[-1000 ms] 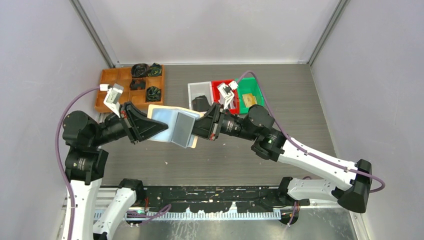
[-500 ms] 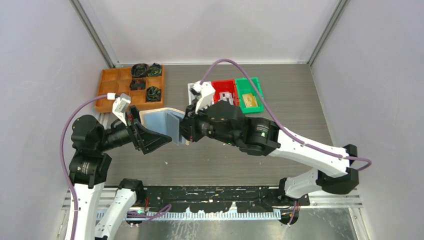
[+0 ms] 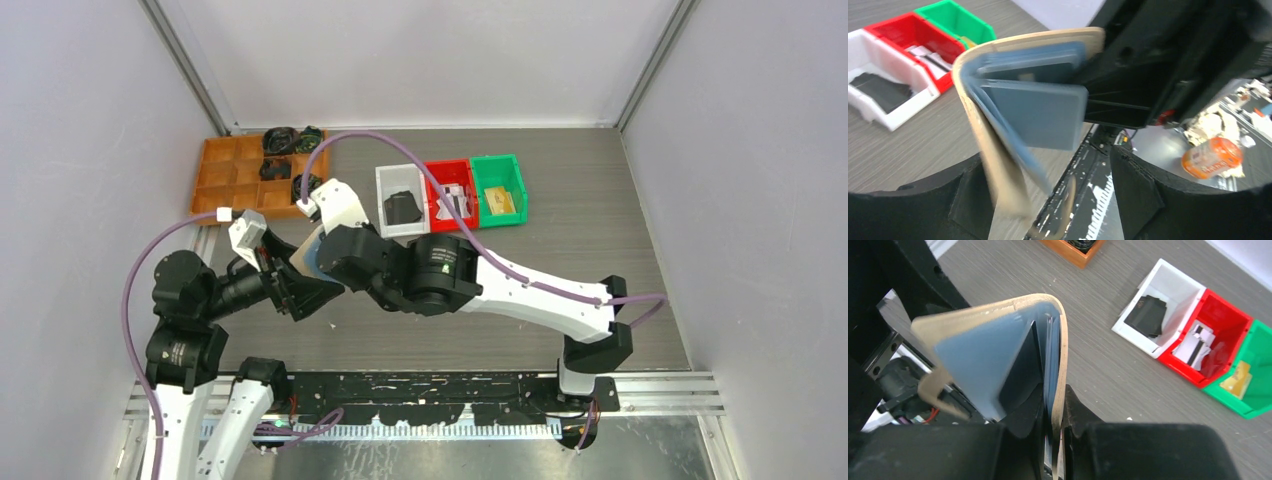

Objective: Take the credit cards out of the card holder
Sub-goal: Remove the credit card from the card holder.

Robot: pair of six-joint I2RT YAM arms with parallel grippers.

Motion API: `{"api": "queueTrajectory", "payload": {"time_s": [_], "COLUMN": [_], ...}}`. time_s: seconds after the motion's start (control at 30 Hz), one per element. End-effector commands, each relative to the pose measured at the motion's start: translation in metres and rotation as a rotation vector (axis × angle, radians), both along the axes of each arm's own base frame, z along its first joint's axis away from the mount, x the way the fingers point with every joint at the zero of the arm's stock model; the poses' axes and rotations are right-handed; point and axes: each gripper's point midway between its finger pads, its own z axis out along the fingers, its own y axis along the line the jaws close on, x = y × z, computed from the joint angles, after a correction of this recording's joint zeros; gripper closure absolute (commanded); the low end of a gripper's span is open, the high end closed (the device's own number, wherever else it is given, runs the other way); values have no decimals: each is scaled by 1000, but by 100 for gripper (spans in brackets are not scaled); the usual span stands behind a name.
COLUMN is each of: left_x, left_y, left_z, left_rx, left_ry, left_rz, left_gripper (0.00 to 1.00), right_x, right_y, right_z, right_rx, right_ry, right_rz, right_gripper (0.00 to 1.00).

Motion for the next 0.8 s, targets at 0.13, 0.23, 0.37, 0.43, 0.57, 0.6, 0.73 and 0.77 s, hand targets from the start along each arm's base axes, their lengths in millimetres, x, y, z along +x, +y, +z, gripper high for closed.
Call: {"api": "queueTrajectory", "payload": {"time_s": [0.13, 0.23, 0.37, 0.43, 0.57, 0.6, 0.73, 0.77], "left_x": [25, 18, 12, 8, -6, -9, -7, -5], "left_y": [13, 8, 4, 3, -2, -2, -2, -1], "left_z": [-20, -24, -23, -21, -10, -8, -4, -2], "left_rx": [25, 22, 35, 42, 33, 29, 14, 7], "left_ry": [-8, 5, -17, -21, -20, -19, -8, -6], "left_rz": [156, 102, 48, 26, -51, -62, -43, -30], "left_gripper": [24, 24, 40, 53, 73, 73, 74, 76], "right_x": [-3, -6, -14, -21, -28, -28, -29, -31], "right_y": [-14, -15, -18, -19, -31, -34, -39, -39], "right_z": [35, 34, 44, 50, 64, 65, 73, 74], "right_rx": [-21, -27, 51, 114, 303, 334, 480, 505], "right_ry": [-124, -122, -103, -88, -27, -7, 78, 87], "right_rz": [-30, -15, 36, 76, 147, 152, 203, 220], "right_gripper": [99, 99, 99, 99, 100, 100, 100, 100]}}
